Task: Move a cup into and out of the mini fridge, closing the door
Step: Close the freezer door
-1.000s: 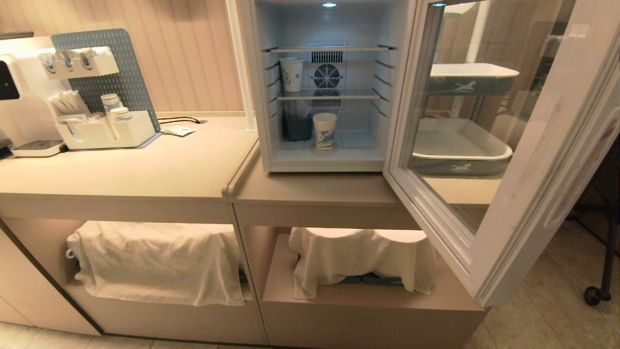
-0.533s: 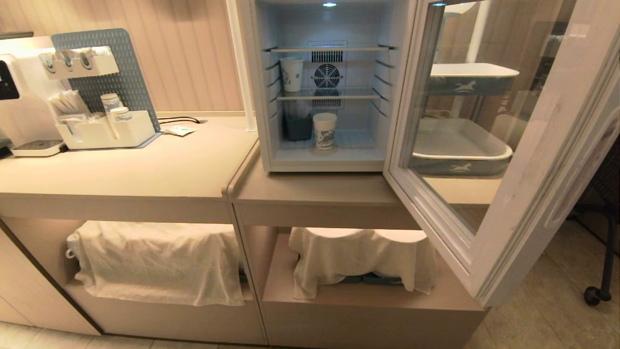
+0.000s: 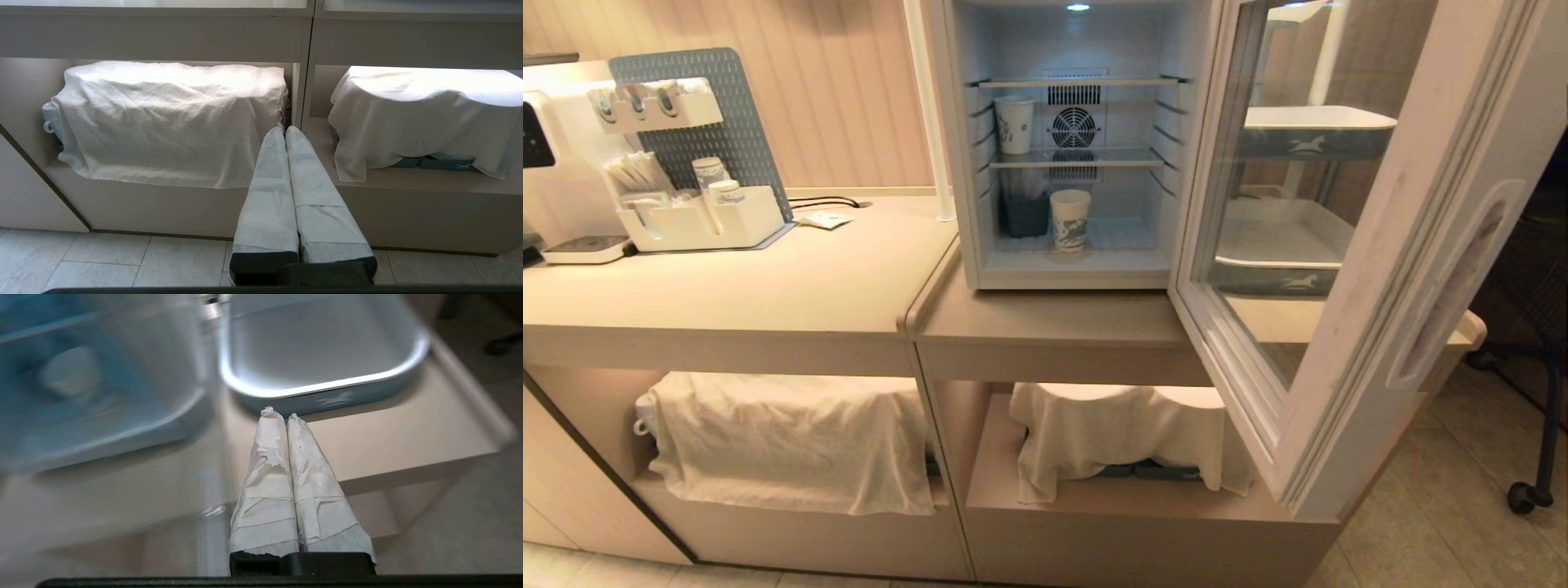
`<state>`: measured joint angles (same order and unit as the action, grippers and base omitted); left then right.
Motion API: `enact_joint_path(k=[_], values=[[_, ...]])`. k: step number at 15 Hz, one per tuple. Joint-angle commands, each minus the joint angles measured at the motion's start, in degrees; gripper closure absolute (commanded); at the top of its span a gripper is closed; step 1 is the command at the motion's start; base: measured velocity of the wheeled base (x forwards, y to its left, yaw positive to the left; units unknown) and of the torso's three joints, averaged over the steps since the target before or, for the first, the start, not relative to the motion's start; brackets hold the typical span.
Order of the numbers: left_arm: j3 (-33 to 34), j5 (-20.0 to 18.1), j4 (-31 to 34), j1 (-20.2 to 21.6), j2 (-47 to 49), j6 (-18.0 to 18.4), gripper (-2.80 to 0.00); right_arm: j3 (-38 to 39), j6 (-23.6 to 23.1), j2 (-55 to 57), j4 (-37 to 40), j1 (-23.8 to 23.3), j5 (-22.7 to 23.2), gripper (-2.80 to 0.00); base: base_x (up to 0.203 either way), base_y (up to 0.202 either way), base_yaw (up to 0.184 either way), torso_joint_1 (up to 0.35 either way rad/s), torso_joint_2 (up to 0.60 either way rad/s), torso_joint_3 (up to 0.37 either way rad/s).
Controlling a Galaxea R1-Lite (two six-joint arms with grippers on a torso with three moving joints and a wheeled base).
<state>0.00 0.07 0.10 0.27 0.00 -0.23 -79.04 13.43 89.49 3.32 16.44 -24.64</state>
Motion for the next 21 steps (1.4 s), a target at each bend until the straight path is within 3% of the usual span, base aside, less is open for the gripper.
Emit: enact_joint_path(k=[1, 8, 14, 18, 21], values=[[0.00, 0.01, -0.01, 0.00, 0.00, -0.03, 0.00, -0.19, 1.59, -0.13, -0.21, 4.54, 1.13, 0.00, 0.000, 0.000, 0.000, 0.000, 0.00, 0.000], [0.00, 0.01, -0.01, 0.00, 0.00, -0.03, 0.00, -6.79, 7.27, 7.82, -5.76, 17.91, 1.54, 0.00, 0.000, 0.000, 0.000, 0.000, 0.00, 0.000], [0.00, 0.01, -0.01, 0.08, 0.00, -0.03, 0.00, -15.89, 7.99, 17.66, -9.46, 25.96, 2.50, 0.00, 0.000, 0.000, 0.000, 0.000, 0.00, 0.000], [0.00, 0.01, -0.01, 0.00, 0.00, -0.03, 0.00, -19.06, 7.31, 20.72, -9.91, 26.77, 2.12, 0.00, 0.000, 0.000, 0.000, 0.000, 0.00, 0.000], [0.00, 0.01, -0.01, 0.00, 0.00, -0.03, 0.00, -19.61, 6.61, 22.99, -10.67, 24.77, 1.20, 0.00, 0.000, 0.000, 0.000, 0.000, 0.00, 0.000]])
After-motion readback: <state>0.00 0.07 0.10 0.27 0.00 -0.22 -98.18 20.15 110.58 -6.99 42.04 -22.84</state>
